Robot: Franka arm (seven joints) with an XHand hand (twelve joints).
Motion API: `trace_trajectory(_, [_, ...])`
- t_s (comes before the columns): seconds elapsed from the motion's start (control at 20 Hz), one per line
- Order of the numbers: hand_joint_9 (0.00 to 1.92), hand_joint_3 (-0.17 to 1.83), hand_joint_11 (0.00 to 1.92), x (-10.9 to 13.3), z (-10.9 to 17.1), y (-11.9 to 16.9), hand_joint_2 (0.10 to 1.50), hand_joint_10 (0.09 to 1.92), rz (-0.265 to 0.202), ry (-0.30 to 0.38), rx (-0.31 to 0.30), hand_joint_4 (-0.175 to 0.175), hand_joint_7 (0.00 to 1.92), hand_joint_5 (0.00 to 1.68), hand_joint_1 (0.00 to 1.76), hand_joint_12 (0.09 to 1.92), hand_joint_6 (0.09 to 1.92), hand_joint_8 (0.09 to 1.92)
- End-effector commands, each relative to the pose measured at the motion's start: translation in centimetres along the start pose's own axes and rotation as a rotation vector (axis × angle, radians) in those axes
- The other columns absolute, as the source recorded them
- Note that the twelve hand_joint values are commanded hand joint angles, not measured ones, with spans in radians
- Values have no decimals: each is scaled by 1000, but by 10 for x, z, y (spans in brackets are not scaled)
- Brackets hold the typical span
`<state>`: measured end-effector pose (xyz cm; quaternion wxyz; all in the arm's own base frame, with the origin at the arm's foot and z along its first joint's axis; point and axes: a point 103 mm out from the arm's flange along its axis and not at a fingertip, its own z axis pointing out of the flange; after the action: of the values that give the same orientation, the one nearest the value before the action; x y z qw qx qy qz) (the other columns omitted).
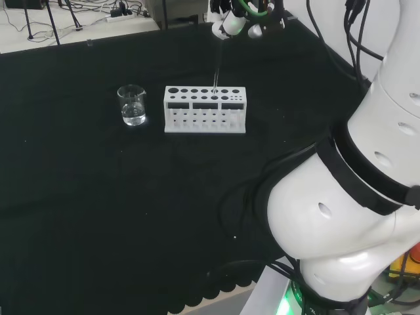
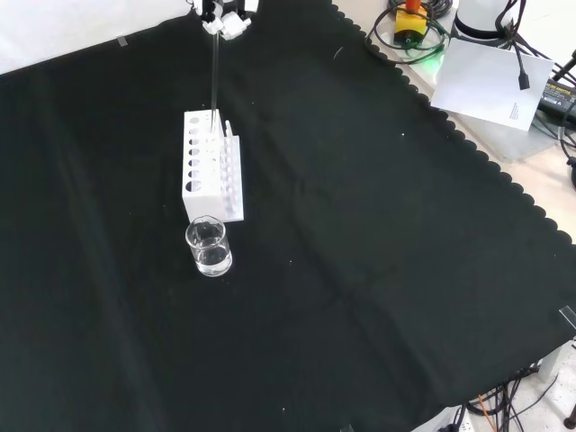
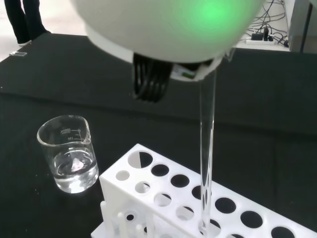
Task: Put the glass rod back on the white test tube rack.
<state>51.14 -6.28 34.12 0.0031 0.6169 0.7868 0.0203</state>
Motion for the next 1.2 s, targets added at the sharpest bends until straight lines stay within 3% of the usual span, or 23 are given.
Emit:
trace_trajectory(0.05, [1920, 990, 1791, 2, 8, -1, 432, 415, 1, 5, 12, -175, 1686, 1392, 1236, 736, 624, 661])
trace_trajectory(0.45, [1920, 990, 1792, 1, 24, 7, 432, 416, 5, 9, 49, -175, 1688, 1392, 1236, 735, 624, 657])
trace_trajectory(0.65, [1920, 991, 1793, -2, 48, 10, 432, 418, 5, 18, 76, -175, 1689, 1392, 1236, 735, 624, 655])
trace_trajectory(1.2, [1920, 991, 1793, -6, 64, 24, 431, 420, 2, 14, 111, -175, 1691, 1392, 1235, 734, 624, 651])
